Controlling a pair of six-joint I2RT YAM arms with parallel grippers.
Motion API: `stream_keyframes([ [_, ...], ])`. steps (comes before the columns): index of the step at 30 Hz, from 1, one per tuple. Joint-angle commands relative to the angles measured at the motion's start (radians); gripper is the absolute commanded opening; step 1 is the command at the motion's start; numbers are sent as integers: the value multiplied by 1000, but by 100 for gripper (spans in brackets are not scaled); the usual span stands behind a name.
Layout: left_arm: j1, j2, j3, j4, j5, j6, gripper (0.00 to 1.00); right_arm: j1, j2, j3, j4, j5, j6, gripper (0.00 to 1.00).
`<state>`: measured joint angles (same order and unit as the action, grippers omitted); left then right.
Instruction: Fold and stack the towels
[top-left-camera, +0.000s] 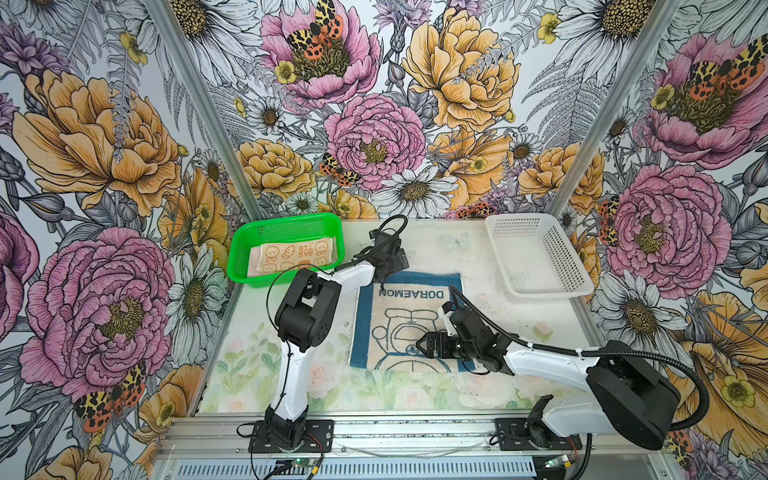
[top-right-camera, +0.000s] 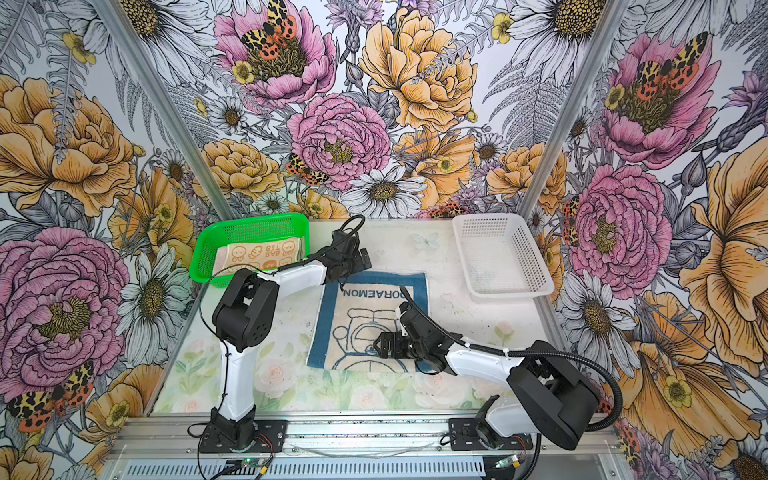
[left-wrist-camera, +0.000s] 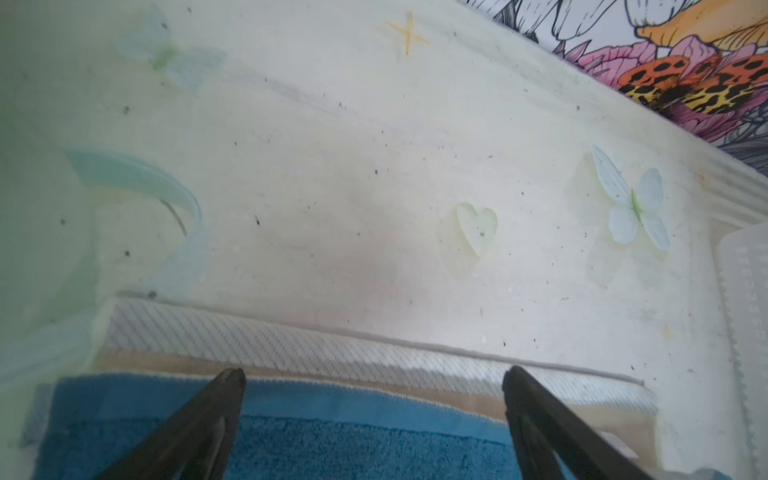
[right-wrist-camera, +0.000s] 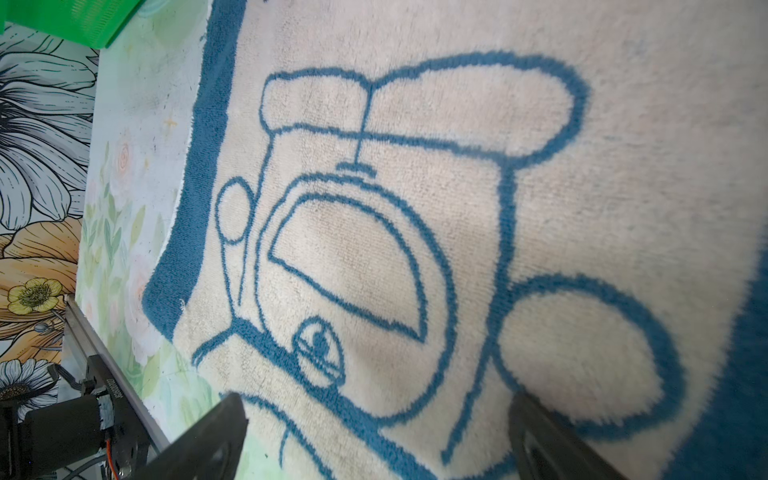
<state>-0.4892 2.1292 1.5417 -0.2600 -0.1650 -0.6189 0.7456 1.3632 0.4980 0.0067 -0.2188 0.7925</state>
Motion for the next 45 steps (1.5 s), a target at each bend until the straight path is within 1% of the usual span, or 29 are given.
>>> stream_keyframes([
  [1,19,-9,64,-52,-29,127,99,6,23,-38,-127,-46,15,99],
  [4,6,-98,10,-54,-26,171,99,6,-13,-33,-129,-35,-2,100],
  [6,-14,-190,-82,-54,-36,198,99,6,-61,-22,-153,-5,-18,100],
  [8,-33,-280,-194,-54,-36,203,99,6,-117,0,-216,43,-38,99],
  [10,-49,-391,-313,-55,-2,190,99,5,-183,24,-300,94,-57,99],
  [11,-63,-445,-380,-54,7,170,96,1,-209,32,-347,117,-59,100],
  [13,-82,-545,-508,-53,40,113,85,-11,-258,32,-408,133,-43,99],
  [16,-147,-698,-688,-50,67,17,65,-26,-312,-12,-408,89,8,99],
  [19,-225,-807,-827,-50,85,-75,52,-27,-334,-47,-408,63,34,99],
  [21,-258,-857,-917,-50,90,-131,46,-26,-357,-64,-407,68,47,99],
  [24,-273,-936,-1022,-43,80,-190,40,-30,-377,-71,-407,55,52,99],
  [28,-289,-1035,-1102,-59,63,-237,40,-28,-368,-56,-407,35,54,99],
  [31,-287,-1083,-1153,-78,54,-270,43,-26,-346,-58,-408,31,72,99],
  [37,-285,-1083,-1207,-107,51,-318,46,-25,-311,-110,-413,64,146,99],
  [42,-288,-1110,-1229,-144,29,-350,47,-25,-341,-152,-434,99,181,99],
  [45,-292,-1144,-1232,-198,18,-366,49,-24,-353,-158,-465,116,190,99],
])
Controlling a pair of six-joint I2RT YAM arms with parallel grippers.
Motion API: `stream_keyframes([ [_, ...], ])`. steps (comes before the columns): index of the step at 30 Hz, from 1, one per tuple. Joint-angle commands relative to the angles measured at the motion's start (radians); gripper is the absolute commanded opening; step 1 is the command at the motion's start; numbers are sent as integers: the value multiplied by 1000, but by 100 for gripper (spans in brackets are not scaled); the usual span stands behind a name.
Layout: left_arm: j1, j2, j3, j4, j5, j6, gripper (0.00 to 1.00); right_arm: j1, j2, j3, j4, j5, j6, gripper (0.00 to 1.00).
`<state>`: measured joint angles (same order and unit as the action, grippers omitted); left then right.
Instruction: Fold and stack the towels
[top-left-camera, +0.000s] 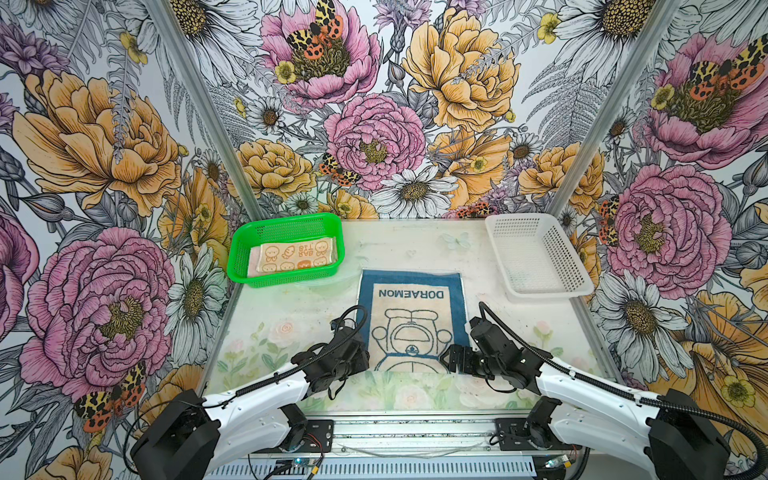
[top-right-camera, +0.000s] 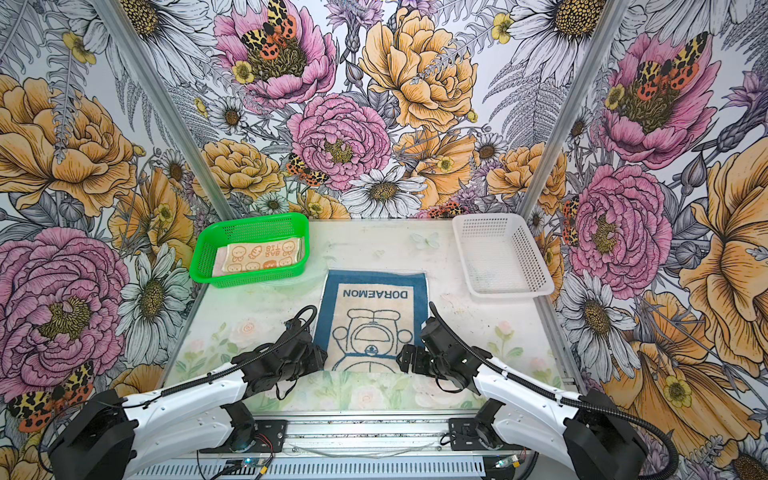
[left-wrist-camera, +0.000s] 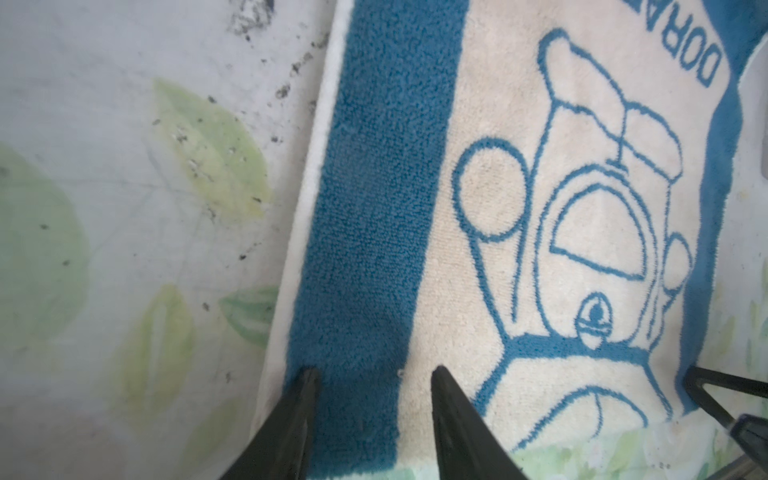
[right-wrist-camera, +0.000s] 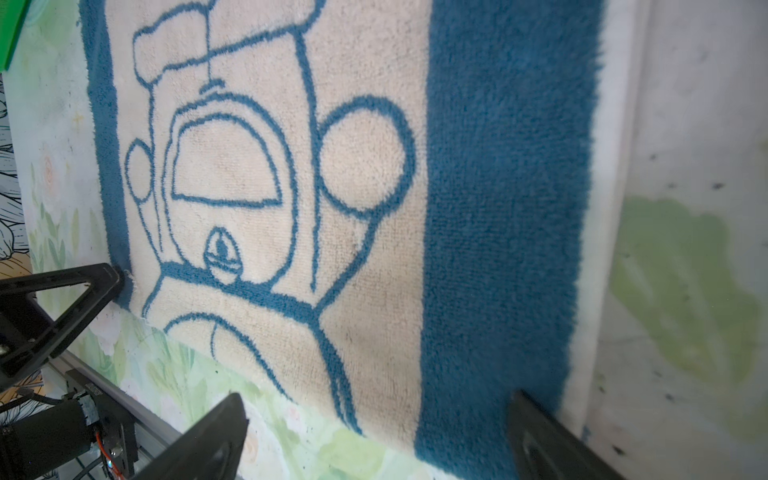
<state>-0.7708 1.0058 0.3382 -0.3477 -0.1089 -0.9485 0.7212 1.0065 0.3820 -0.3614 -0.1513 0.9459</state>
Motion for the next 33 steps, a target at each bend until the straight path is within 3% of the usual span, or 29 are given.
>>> stream_keyframes([
  [1,-14,-40,-26,-126,-43,-39,51,1,-4,-43,-109,54,38,99],
  [6,-21,-108,-9,-194,-60,-36,53,0,-39,-22,-186,95,18,99],
  [17,-23,-67,10,-184,-11,-8,57,-7,-130,-12,-255,108,14,100],
  [21,-23,-69,-21,-94,67,-5,51,-32,-184,-65,-228,84,33,100],
  [26,-37,-59,-38,-93,67,-25,44,-70,-242,-129,-169,19,57,99],
  [33,-35,-58,-35,-94,54,-26,35,-82,-192,-153,-104,-33,79,71],
])
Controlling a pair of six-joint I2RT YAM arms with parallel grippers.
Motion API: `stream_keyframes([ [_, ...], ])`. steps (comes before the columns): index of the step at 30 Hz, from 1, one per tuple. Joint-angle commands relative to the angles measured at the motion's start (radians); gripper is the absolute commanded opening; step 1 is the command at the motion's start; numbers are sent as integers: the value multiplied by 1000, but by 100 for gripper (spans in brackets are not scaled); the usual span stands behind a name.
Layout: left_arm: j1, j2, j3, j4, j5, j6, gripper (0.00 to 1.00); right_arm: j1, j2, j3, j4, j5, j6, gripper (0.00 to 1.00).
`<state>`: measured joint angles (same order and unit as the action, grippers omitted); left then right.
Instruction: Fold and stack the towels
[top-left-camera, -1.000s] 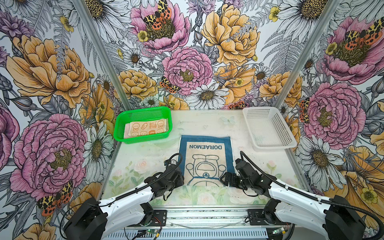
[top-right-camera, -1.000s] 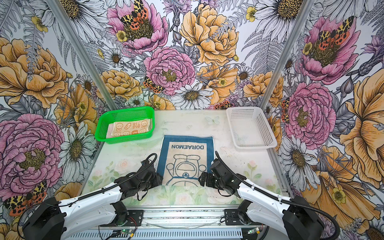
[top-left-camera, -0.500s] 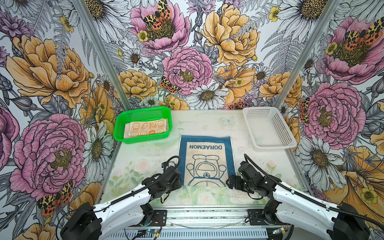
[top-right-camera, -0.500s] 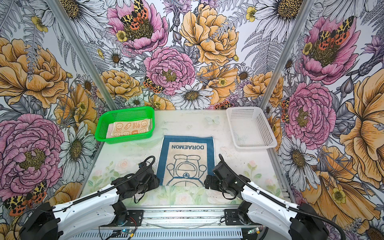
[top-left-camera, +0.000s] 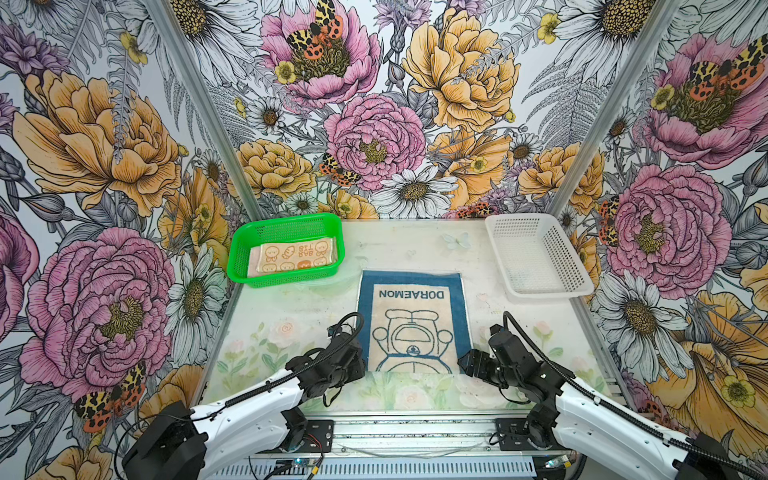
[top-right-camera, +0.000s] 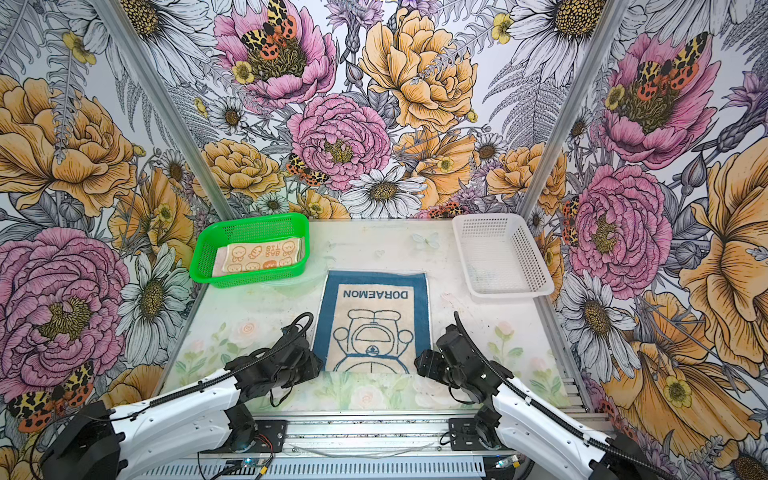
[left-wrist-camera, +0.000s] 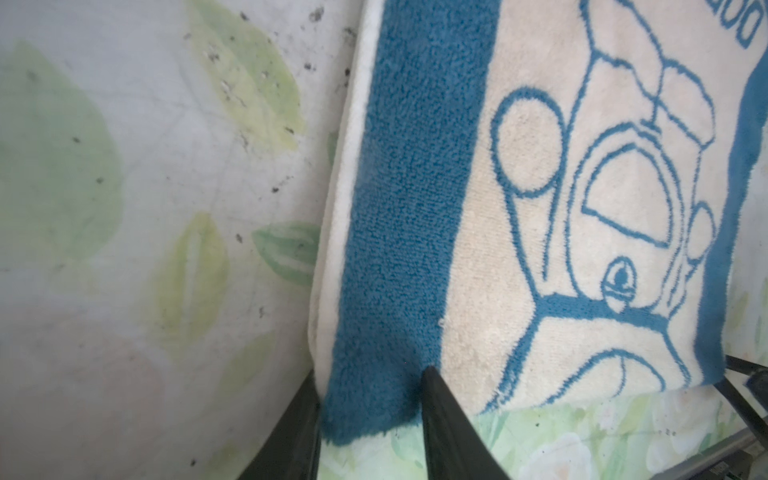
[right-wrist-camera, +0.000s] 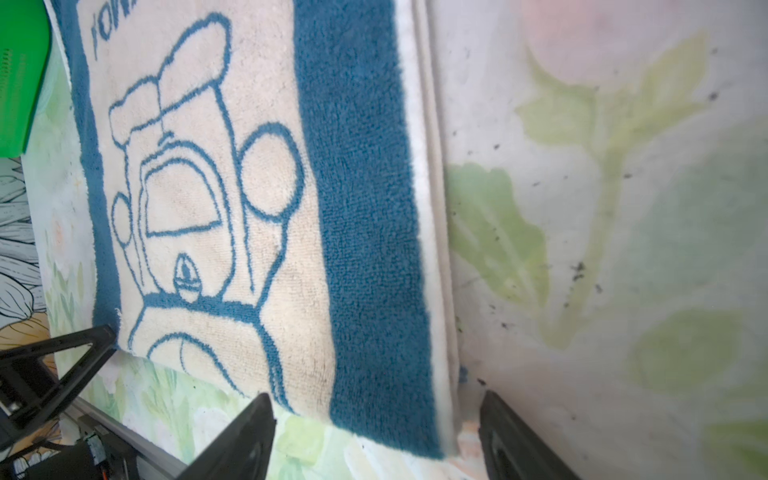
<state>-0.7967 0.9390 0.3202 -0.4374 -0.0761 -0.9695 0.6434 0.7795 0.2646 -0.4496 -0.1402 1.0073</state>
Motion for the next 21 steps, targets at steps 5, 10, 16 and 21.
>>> stream_keyframes([
  [5,-7,39,3,-4,2,0,26,-4,72,-36,14,-79,14,42],
  [10,-15,69,25,-2,-10,5,12,-4,72,-38,12,-98,11,2],
  [16,-18,47,41,-40,-14,31,0,-1,50,-45,-5,-122,27,0],
  [21,-39,-3,73,-156,-52,45,0,24,-36,20,-152,-92,23,0],
])
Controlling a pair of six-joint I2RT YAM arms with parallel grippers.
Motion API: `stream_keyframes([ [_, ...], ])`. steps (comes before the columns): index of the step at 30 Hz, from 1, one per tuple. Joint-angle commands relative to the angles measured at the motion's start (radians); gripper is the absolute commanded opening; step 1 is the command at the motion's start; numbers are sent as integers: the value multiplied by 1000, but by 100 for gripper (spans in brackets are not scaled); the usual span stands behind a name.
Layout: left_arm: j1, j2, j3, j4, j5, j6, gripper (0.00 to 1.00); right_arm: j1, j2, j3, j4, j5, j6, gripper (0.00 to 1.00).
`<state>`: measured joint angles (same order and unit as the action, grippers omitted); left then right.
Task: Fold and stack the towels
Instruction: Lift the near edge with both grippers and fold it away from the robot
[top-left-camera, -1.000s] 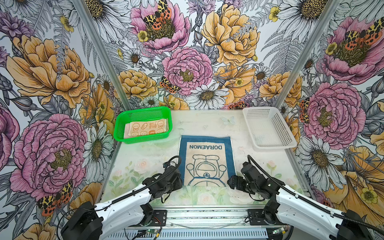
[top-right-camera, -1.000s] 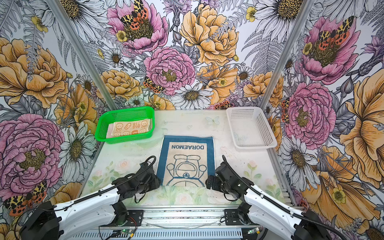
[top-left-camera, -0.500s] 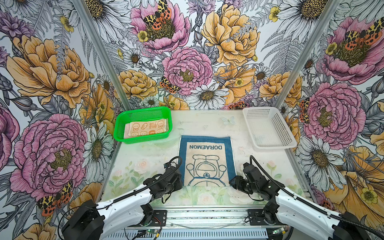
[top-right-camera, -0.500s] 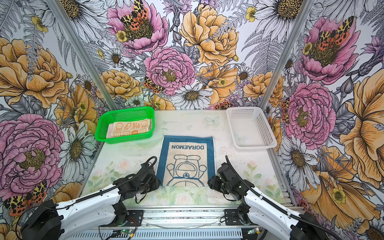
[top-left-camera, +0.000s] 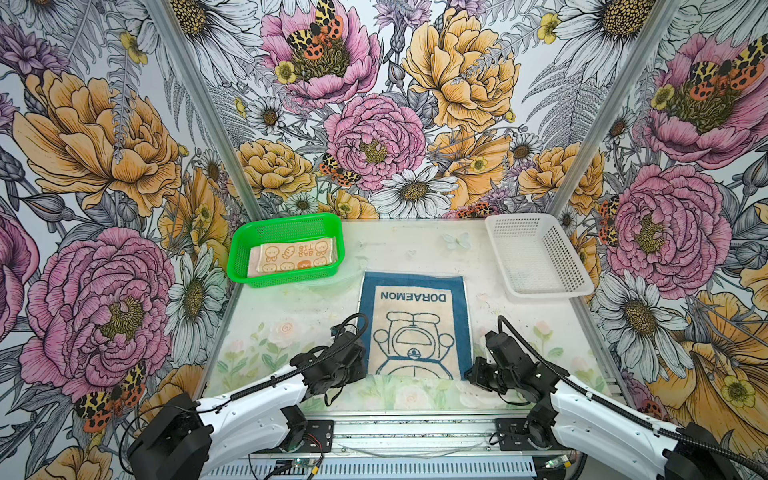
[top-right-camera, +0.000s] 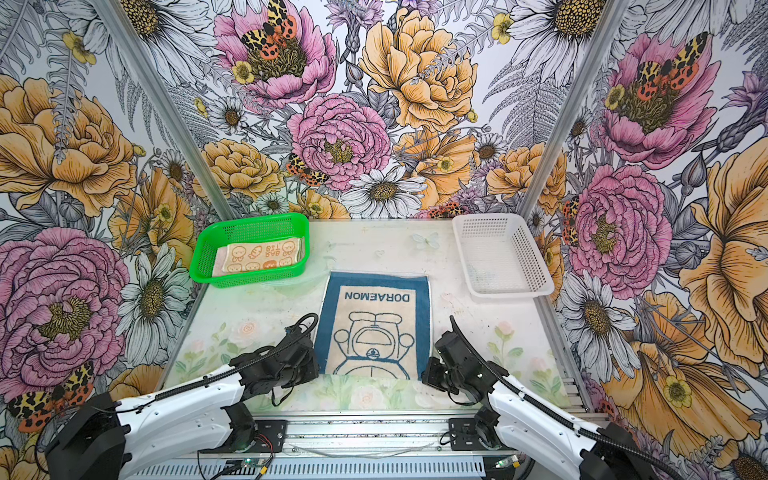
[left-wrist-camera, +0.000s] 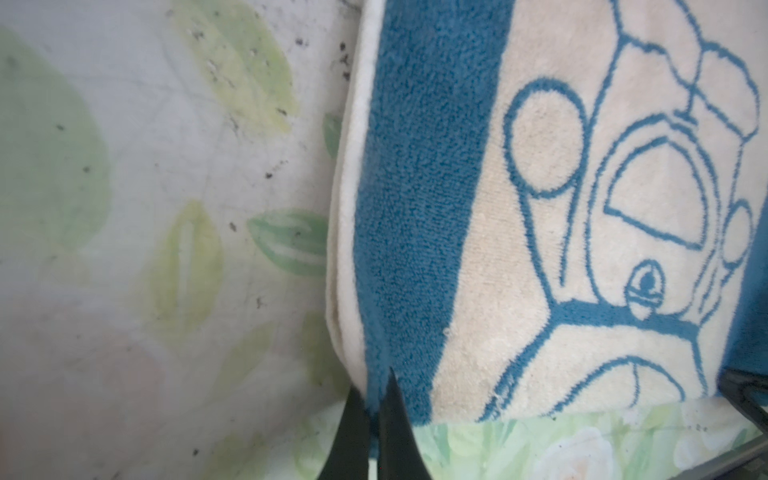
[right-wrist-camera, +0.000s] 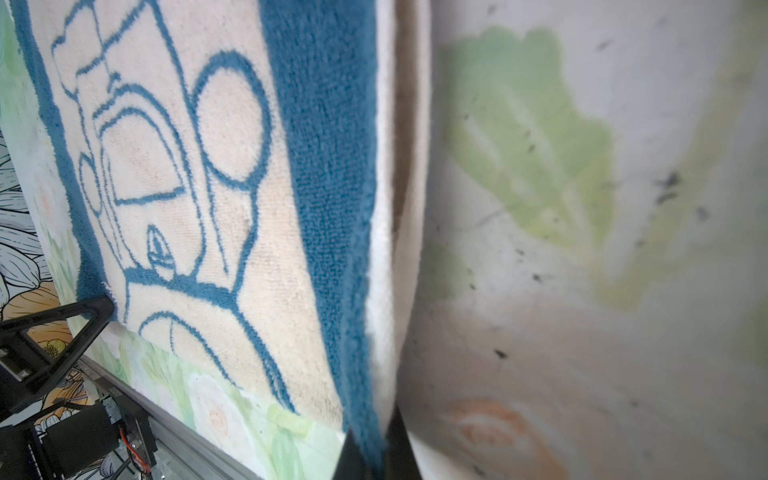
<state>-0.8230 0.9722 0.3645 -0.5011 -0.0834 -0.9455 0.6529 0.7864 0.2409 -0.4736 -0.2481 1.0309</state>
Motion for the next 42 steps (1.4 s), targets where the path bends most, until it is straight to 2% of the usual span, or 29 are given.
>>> stream_keyframes([
  [1,-18,-56,35,-114,-49,19,0,20,-69,62,-168,25,-3,0],
  [8,-94,-217,101,-282,-99,-26,0,28,-207,140,-317,23,12,0],
  [13,-123,-229,206,-298,-116,2,0,27,-183,233,-320,53,-21,0],
  [17,-77,-119,315,-292,-108,92,0,-6,-99,348,-317,102,-95,0],
  [21,33,16,410,-234,-42,206,0,-116,22,443,-308,127,-211,0],
  [25,141,138,494,-175,8,295,0,-252,160,501,-243,74,-323,0],
  [31,247,333,633,-117,59,390,0,-394,371,545,-88,-81,-404,0],
  [36,292,467,733,-116,37,427,0,-457,537,615,-10,-173,-466,0],
  [42,332,544,761,-78,11,437,0,-498,695,713,2,-210,-514,0],
])
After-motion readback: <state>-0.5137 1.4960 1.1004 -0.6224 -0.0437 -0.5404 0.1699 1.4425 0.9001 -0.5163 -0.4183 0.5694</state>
